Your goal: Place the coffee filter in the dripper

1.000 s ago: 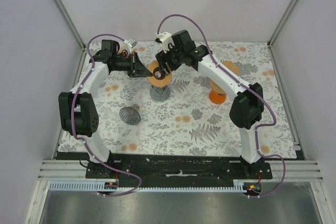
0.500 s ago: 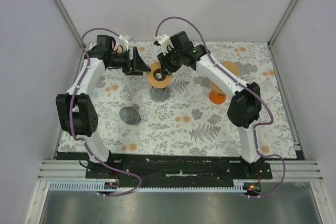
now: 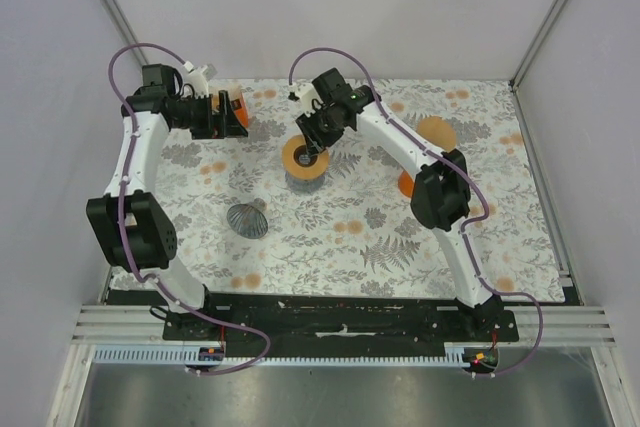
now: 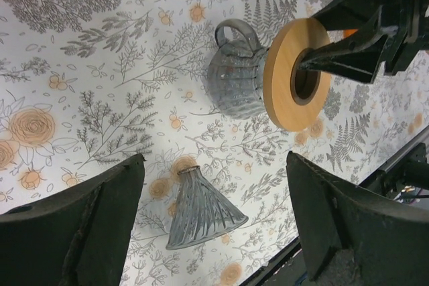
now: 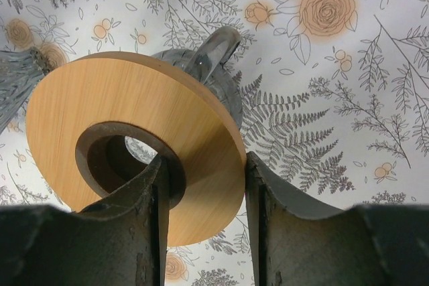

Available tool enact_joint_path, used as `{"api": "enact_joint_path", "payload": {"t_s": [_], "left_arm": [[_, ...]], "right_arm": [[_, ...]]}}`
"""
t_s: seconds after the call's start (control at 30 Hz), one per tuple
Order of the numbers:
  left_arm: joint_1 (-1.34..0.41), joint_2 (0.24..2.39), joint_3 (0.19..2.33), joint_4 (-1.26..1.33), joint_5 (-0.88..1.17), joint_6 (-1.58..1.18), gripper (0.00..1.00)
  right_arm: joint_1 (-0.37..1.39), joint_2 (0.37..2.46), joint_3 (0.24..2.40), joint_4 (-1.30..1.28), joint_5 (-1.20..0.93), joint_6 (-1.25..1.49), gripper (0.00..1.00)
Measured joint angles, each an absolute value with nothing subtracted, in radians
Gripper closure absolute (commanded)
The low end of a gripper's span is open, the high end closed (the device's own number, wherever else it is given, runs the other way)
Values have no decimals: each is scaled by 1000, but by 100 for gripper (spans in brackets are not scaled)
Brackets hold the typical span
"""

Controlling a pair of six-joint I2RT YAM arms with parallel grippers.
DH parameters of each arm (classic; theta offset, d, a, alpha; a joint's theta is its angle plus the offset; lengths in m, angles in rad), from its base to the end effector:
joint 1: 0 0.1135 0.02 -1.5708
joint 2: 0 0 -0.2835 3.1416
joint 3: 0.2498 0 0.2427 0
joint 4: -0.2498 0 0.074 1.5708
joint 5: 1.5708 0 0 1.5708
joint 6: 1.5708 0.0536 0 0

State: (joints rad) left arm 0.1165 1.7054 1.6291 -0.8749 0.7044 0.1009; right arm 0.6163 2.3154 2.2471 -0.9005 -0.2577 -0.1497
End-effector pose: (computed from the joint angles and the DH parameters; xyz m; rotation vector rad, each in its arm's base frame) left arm 0.3654 0.0078 0.3428 0.2581 2.3515 -0.7768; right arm 0.4181 0.3129 0.2621 -1.0557 2.3438 0.5081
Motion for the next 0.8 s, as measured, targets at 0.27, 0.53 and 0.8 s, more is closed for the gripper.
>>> {"api": "enact_joint_path", "payload": {"t_s": [0.27,0.53,0.8], "left_arm": [[115,1700,1575,-899,693,156,9],[115,1665,1567,-926,682,231,11],[115,1562,1477,-1005,662,479,12]], "right_arm": [[621,2329,2275,-890,-253,-142,67],[633,2329,2275,-889,-279,-154,27],[641,2317,2275,-895,-294,-170,20]]}}
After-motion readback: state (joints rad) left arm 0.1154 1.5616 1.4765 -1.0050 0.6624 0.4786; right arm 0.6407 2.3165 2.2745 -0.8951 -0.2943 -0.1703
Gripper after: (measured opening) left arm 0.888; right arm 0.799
